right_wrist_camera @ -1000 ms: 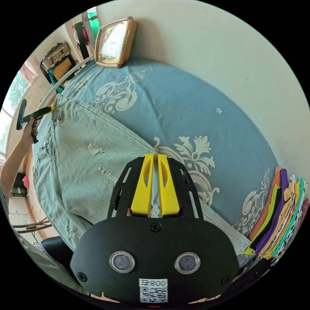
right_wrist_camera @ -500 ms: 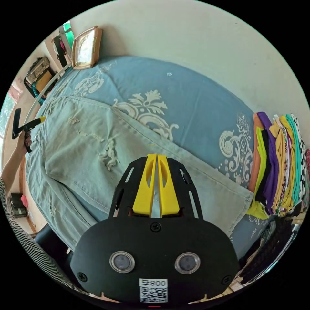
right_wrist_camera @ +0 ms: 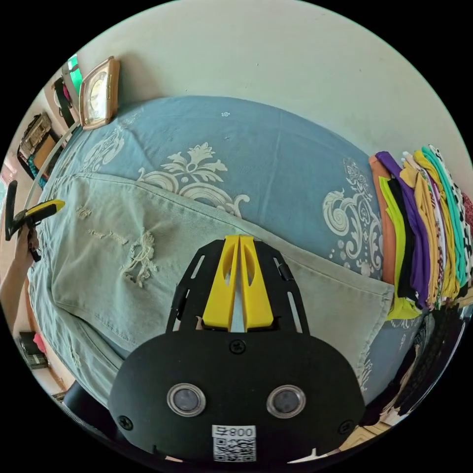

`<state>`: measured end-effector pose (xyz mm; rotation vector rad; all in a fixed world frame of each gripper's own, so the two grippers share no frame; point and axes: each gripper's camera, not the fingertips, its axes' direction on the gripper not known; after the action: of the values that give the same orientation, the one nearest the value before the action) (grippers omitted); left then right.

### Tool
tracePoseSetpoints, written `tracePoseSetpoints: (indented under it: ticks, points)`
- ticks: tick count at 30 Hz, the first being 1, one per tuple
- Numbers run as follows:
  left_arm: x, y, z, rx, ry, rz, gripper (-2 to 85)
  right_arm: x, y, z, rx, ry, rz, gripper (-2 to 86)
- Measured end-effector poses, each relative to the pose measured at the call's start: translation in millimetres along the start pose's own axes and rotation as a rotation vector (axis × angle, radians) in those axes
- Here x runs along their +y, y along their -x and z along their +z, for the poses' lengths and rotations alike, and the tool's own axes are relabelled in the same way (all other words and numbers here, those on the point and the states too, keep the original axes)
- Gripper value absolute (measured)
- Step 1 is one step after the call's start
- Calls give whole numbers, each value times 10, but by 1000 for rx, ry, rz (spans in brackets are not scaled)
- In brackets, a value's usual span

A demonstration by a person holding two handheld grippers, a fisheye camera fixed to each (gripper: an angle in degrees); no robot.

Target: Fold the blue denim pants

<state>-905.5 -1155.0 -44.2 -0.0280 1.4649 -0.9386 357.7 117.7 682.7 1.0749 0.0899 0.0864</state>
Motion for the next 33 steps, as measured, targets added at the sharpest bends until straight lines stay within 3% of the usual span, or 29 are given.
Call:
tracePoseSetpoints:
  ticks: [5,8,11,16,22,24,25,26,33]
  points:
    - [-115,-429,99,150,-38,110,1,593,-601,-263,83,-74,161,0]
    - [-244,-691,381,93,35,170,1,828,-1137,-80,103,23,324,1]
    - [-368,-866,633,4,88,216,1,857,-1422,-13,15,-12,401,0]
    - [-522,-1012,727,-77,86,256,2,611,-1382,127,166,20,293,0]
    - [-367,-972,542,-8,-11,184,1,964,-1648,-95,154,-59,346,0]
    - [-372,-971,628,-32,30,175,1,1063,-1882,131,124,48,389,0]
    - [-383,-961,745,-33,108,181,1,1086,-1923,166,101,52,385,0]
    - [-372,-952,718,-30,77,179,1,1128,-1998,117,77,28,426,0]
    - [178,-1061,130,199,-22,177,2,1920,-1626,-524,-42,-67,316,0]
